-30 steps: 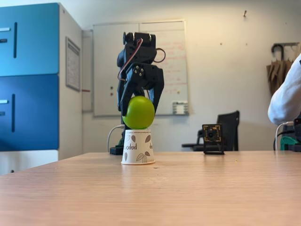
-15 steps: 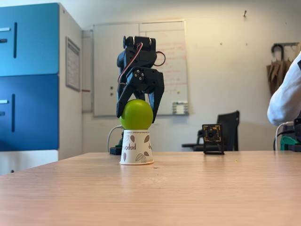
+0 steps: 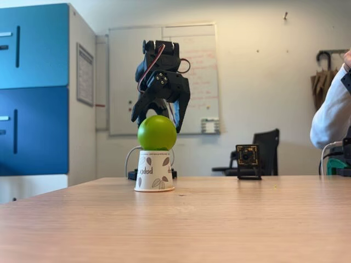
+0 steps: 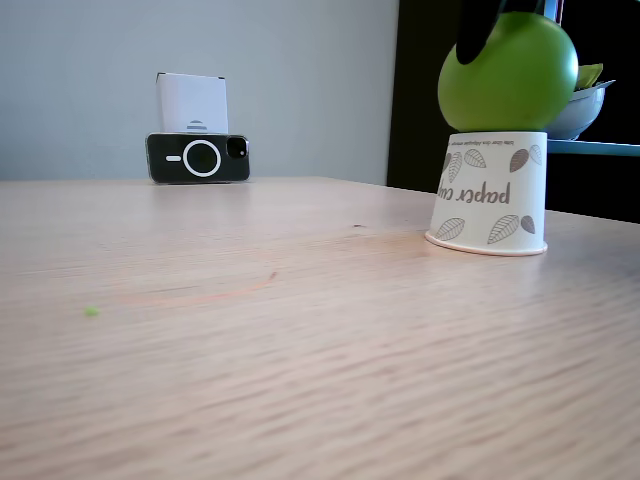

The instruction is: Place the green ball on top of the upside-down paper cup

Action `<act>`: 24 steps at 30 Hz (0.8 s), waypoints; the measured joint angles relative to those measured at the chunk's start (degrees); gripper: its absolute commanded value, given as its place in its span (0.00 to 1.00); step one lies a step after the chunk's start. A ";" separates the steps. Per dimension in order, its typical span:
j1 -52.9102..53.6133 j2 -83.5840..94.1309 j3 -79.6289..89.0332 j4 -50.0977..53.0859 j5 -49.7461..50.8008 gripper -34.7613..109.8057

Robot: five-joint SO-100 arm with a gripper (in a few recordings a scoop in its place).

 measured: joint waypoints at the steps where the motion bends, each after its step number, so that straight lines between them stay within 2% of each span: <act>1: 0.00 0.26 0.00 0.00 0.00 0.54; 10: -0.53 6.86 0.00 -1.05 0.00 0.55; 16: 0.35 15.73 1.14 -7.03 -1.67 0.52; 21: 5.54 27.33 7.65 -10.72 -1.93 0.45; 24: 9.58 36.30 12.83 -11.16 -1.85 0.35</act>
